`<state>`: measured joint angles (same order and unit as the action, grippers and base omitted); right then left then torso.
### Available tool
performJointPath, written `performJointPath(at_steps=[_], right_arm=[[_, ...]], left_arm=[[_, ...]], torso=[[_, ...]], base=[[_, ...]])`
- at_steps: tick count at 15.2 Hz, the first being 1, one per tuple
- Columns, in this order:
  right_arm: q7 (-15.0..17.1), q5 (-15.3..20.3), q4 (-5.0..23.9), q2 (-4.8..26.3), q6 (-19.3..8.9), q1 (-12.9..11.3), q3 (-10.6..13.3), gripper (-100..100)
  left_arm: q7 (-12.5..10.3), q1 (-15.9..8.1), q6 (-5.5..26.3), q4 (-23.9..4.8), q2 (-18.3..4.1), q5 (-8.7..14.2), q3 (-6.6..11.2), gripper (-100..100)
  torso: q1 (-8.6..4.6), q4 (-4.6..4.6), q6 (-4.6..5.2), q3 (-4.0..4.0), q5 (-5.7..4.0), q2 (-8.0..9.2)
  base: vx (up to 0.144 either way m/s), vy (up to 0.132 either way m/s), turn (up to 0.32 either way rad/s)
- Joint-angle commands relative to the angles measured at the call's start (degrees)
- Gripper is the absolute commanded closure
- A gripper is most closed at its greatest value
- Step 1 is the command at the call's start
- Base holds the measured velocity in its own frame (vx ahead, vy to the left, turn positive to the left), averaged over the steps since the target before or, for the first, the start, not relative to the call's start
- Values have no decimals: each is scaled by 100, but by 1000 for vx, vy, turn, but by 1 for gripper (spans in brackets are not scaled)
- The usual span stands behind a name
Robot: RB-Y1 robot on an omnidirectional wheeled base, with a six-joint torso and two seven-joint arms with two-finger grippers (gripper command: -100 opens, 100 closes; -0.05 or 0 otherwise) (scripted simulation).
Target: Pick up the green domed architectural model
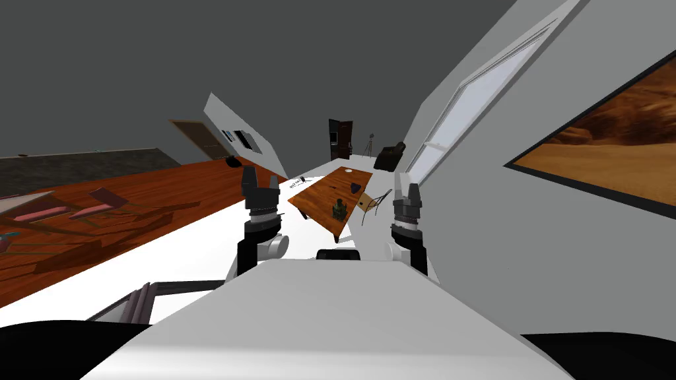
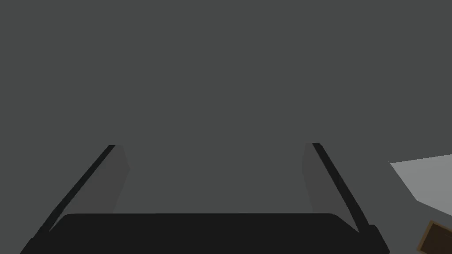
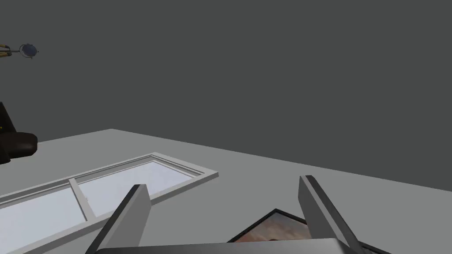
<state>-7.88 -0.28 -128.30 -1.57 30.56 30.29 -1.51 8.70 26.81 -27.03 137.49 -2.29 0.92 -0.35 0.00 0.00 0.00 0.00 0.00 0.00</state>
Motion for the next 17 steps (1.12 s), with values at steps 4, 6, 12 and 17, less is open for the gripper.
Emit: performJointPath(at_steps=[4, 6, 12, 17], right_arm=[[-22, -62, 57, 469, -79, -13, 57, -100], [-37, -104, 94, 682, -131, -22, 96, -100], [-102, -283, 258, 1360, -358, -59, 261, -100], [-193, -533, 486, 2008, -676, -111, 492, -100]], left_arm=[[0, 0, 0, 0, 0, 0, 0, 0], [0, 0, 0, 0, 0, 0, 0, 0], [0, -1, 0, 0, 0, 0, -1, 0], [0, -1, 0, 0, 0, 0, -1, 0]], torso=[[5, 0, -1, 2, 1, 3], [7, 1, -1, 3, 2, 5], [14, 1, -2, 3, 3, 6], [19, 2, -2, 4, 4, 7]], base=[[-8, 16, 41], [-14, 24, 47], [-17, 36, 82], [-18, 50, 113]])
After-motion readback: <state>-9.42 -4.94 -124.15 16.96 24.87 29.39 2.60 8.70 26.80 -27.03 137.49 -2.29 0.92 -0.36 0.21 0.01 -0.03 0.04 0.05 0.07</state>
